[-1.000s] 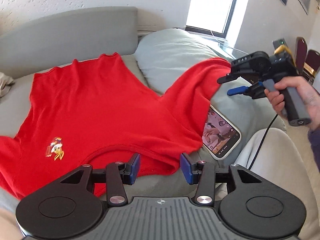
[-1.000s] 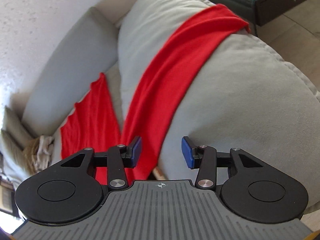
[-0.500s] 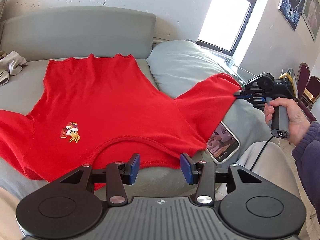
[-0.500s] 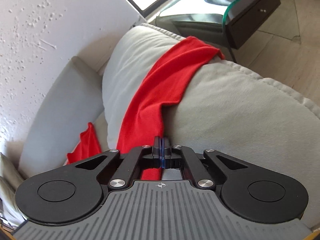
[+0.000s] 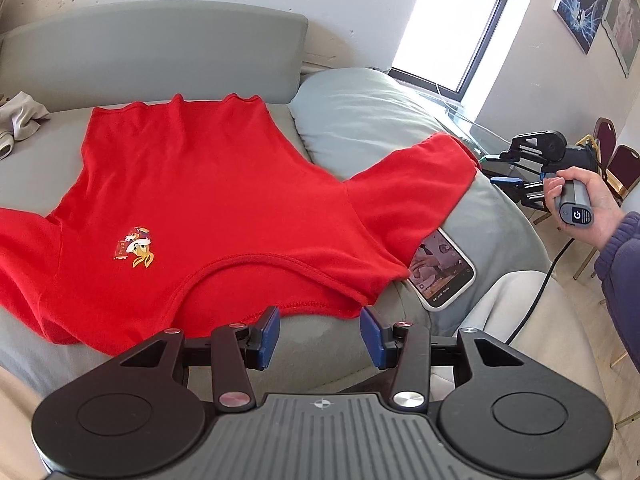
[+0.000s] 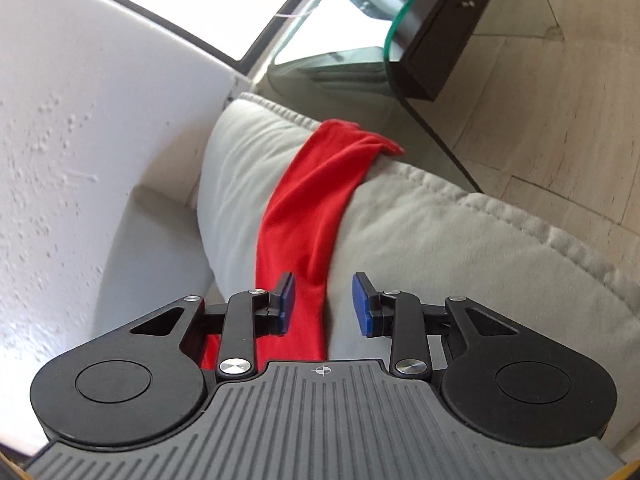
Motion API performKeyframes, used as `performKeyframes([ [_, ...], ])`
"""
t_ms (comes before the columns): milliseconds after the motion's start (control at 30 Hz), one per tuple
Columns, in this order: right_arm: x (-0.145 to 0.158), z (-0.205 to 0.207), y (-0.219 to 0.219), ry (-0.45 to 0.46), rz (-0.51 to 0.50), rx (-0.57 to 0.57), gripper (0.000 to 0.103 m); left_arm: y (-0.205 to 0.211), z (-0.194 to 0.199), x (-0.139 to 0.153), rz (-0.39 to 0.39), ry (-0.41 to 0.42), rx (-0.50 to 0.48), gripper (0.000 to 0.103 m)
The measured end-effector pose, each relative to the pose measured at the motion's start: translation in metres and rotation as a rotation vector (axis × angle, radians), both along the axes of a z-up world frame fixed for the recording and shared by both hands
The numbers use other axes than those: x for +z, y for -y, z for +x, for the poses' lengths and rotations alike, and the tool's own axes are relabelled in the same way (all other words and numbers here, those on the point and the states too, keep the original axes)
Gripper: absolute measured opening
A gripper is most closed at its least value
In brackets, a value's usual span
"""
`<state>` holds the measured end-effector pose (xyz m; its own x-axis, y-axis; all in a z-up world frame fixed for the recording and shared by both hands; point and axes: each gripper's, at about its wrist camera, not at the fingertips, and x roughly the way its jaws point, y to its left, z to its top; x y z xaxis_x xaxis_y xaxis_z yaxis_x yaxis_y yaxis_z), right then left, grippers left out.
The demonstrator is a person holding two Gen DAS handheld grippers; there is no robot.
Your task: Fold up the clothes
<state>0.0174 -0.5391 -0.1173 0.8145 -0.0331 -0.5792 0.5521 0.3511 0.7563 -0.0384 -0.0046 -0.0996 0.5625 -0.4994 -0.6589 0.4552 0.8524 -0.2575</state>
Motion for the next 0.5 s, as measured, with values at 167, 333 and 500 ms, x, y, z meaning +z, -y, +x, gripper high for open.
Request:
performKeyframes([
  [167, -0.024, 0.026, 0.026, 0.012, 0.088, -0.044, 0.024, 0.007, 0.003, 0.002, 0.016, 0.002, 0.009, 0.044],
  [333, -0.041, 0.045, 0.033, 0.050, 0.132, -0.078, 0.014, 0.015, 0.004, 0.003, 0.030, 0.009, 0.005, 0.044],
  [500, -0.022, 0.049, 0.032, -0.050, -0.040, -0.066, 0.002, 0.022, 0.004, 0.004, 0.042, 0.017, -0.012, 0.044],
])
